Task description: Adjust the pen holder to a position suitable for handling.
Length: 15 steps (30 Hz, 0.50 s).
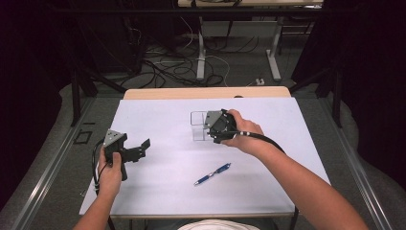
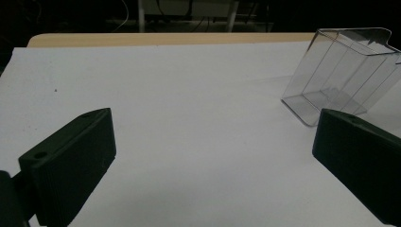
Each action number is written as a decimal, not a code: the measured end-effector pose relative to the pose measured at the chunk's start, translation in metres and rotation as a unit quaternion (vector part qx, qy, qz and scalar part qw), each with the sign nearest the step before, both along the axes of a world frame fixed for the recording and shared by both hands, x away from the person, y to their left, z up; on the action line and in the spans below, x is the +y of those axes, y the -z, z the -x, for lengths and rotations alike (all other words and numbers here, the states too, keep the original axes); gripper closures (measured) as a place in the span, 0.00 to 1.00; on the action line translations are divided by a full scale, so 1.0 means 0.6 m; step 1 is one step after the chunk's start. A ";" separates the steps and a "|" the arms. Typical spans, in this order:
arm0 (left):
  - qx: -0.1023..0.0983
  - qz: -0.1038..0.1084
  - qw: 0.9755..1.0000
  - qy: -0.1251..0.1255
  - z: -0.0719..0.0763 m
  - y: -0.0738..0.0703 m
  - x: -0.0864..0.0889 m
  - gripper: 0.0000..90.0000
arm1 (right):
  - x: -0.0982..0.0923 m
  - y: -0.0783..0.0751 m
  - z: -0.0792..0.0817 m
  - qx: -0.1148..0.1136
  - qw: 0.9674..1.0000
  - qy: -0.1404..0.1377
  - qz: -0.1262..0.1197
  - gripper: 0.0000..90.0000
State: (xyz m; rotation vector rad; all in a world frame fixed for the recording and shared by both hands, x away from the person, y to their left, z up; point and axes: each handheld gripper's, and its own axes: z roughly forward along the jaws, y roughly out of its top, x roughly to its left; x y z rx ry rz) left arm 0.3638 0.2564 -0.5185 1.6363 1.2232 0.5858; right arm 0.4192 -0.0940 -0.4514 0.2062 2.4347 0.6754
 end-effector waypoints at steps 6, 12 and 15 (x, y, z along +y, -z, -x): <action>-0.003 0.002 1.000 0.005 0.001 -0.001 -0.002 0.00 | -0.024 0.000 0.019 -0.010 0.999 0.027 -0.044 0.36; 0.001 0.005 1.000 0.009 0.001 -0.003 -0.005 0.00 | -0.057 -0.003 0.037 -0.014 0.993 0.055 -0.100 0.32; 0.003 0.005 1.000 0.009 0.000 -0.005 -0.008 0.00 | -0.074 -0.002 0.043 -0.011 0.989 0.060 -0.133 0.30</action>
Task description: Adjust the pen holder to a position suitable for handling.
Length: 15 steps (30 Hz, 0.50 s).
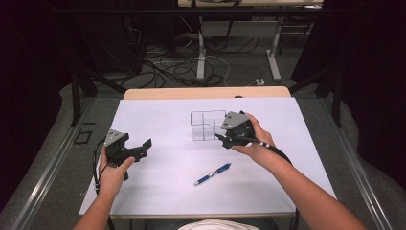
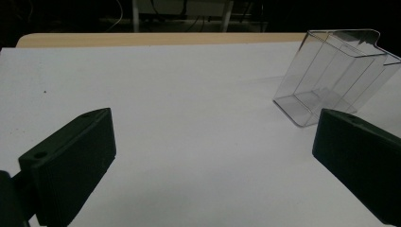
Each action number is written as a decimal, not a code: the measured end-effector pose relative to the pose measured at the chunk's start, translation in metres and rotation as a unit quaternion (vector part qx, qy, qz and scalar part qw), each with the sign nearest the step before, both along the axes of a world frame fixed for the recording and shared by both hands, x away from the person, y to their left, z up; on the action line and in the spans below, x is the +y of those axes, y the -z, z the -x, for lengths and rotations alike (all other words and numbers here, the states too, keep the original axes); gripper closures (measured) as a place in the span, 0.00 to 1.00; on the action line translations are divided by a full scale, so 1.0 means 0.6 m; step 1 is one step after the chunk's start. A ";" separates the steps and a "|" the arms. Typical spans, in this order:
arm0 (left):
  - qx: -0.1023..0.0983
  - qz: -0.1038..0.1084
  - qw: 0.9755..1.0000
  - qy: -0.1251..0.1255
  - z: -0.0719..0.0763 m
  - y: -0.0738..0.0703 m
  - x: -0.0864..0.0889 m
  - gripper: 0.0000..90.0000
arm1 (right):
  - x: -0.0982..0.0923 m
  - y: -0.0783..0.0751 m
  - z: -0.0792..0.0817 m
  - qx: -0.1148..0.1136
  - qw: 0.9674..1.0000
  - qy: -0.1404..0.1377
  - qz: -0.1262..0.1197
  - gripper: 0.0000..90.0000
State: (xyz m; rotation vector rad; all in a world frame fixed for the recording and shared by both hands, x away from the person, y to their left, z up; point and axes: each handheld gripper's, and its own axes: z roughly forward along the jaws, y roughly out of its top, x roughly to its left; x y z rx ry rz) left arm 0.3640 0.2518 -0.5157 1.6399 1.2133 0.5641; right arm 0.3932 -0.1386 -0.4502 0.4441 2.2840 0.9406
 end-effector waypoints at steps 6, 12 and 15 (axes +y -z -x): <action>0.000 0.001 1.000 0.005 0.000 -0.004 -0.007 0.00 | -0.033 0.010 0.013 0.017 0.998 0.032 -0.060 0.24; -0.004 -0.017 1.000 0.024 0.004 -0.007 -0.018 0.00 | -0.058 0.018 0.027 0.042 0.992 0.063 -0.103 0.21; -0.005 -0.019 0.999 0.029 0.004 -0.007 -0.022 0.00 | -0.068 0.022 0.031 0.056 0.990 0.076 -0.108 0.20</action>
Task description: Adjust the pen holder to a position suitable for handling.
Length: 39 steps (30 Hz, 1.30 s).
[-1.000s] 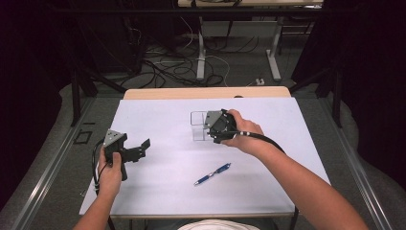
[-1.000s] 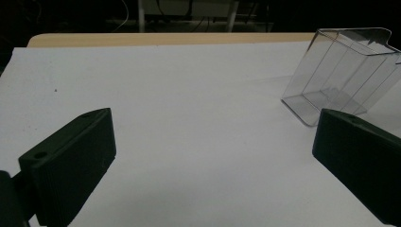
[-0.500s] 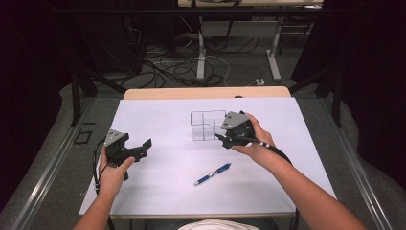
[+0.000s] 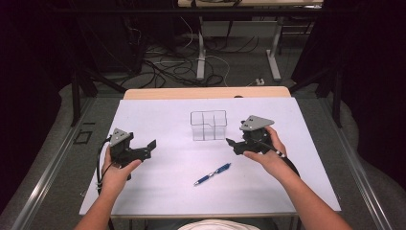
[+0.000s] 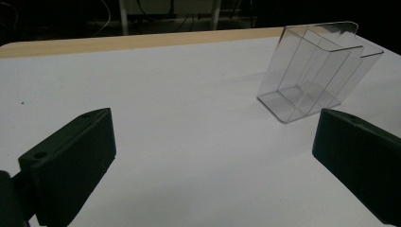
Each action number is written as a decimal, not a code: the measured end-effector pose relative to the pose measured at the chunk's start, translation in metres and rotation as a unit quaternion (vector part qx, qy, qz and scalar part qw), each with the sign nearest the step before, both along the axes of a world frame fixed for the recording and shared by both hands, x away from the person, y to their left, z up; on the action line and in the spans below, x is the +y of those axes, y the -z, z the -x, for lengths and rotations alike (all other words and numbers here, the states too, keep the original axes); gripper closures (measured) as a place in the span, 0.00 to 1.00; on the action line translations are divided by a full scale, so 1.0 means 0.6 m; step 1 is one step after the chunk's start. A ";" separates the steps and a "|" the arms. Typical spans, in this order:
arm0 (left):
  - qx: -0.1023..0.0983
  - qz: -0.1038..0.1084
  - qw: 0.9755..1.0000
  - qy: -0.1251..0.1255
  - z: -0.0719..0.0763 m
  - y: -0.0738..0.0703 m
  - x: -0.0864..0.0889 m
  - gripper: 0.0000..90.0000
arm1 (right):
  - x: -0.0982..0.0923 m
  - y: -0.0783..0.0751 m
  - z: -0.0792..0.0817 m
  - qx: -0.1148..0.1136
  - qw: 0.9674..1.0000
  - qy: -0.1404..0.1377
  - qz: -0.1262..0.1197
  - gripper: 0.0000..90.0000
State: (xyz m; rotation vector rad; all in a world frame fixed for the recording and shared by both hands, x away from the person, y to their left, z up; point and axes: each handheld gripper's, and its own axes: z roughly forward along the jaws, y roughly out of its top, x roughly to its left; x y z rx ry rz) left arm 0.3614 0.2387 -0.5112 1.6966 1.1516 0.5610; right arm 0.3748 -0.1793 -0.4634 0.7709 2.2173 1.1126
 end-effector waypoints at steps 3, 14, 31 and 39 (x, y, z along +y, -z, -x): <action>0.000 0.001 1.000 0.004 0.001 0.001 -0.002 0.00 | -0.006 0.004 0.002 0.009 1.000 0.002 -0.009 0.20; 0.002 -0.014 1.000 0.014 0.001 0.005 -0.006 0.00 | 0.012 0.010 0.009 0.023 0.997 -0.062 0.028 0.17; 0.002 -0.014 1.000 0.010 0.000 0.006 -0.003 0.00 | 0.078 0.017 0.030 -0.025 0.961 -0.183 0.205 0.21; 0.002 -0.014 1.000 0.009 -0.001 0.006 -0.001 0.00 | 0.101 0.024 0.034 -0.032 0.933 -0.235 0.271 0.36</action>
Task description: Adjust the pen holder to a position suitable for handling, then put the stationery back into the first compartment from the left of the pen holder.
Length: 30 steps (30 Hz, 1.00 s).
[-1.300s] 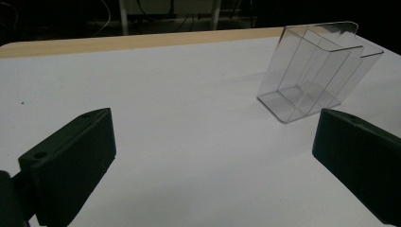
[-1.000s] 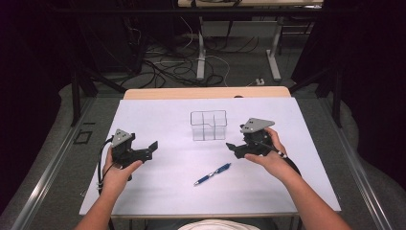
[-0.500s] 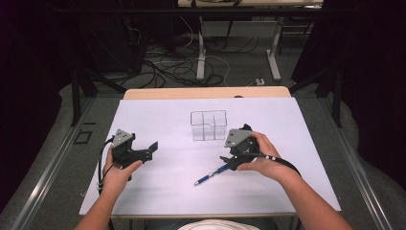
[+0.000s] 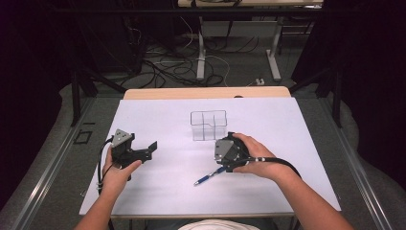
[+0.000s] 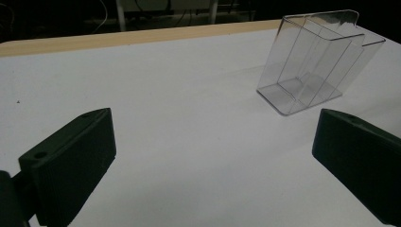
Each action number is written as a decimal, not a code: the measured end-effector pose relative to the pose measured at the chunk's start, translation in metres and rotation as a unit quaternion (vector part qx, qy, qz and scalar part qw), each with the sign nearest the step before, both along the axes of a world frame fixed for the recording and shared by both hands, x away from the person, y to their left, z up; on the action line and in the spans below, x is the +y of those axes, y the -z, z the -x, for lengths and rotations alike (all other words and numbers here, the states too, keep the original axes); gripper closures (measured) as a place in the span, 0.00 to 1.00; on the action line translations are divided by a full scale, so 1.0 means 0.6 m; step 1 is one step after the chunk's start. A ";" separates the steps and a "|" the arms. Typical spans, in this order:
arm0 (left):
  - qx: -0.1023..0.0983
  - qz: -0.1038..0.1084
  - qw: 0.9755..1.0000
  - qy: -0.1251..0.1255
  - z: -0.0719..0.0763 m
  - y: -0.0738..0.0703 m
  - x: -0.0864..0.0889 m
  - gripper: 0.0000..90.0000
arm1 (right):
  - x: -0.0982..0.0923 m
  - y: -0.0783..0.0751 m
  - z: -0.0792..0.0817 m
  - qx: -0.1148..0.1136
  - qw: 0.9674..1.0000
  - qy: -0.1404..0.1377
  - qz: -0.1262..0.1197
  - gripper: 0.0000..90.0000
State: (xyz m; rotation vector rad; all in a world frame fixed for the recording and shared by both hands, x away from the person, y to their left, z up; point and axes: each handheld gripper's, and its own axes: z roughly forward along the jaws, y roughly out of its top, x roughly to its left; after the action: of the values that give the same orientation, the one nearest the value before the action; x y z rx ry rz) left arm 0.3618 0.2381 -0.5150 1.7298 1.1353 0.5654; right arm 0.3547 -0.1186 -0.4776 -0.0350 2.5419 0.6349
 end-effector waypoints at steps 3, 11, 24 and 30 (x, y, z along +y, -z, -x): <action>-0.001 -0.002 1.000 -0.001 0.000 0.000 0.001 0.00 | 0.009 0.002 0.000 -0.005 0.999 -0.033 0.026 0.43; 0.001 0.002 1.000 -0.004 0.000 0.000 0.001 0.01 | 0.035 0.010 -0.001 0.015 0.992 -0.084 0.090 0.49; 0.004 0.002 1.000 -0.004 0.000 0.001 0.001 0.01 | 0.063 0.026 0.000 0.037 0.981 -0.129 0.137 0.56; 0.007 0.001 1.000 -0.006 0.000 0.002 0.002 0.01 | 0.068 0.036 -0.001 0.051 0.978 -0.137 0.152 0.64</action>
State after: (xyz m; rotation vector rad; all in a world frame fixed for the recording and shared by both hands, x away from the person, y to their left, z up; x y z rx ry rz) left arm 0.3620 0.2395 -0.5164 1.7284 1.1558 0.5601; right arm 0.3552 -0.0776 -0.4990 -0.4783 2.7362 0.3475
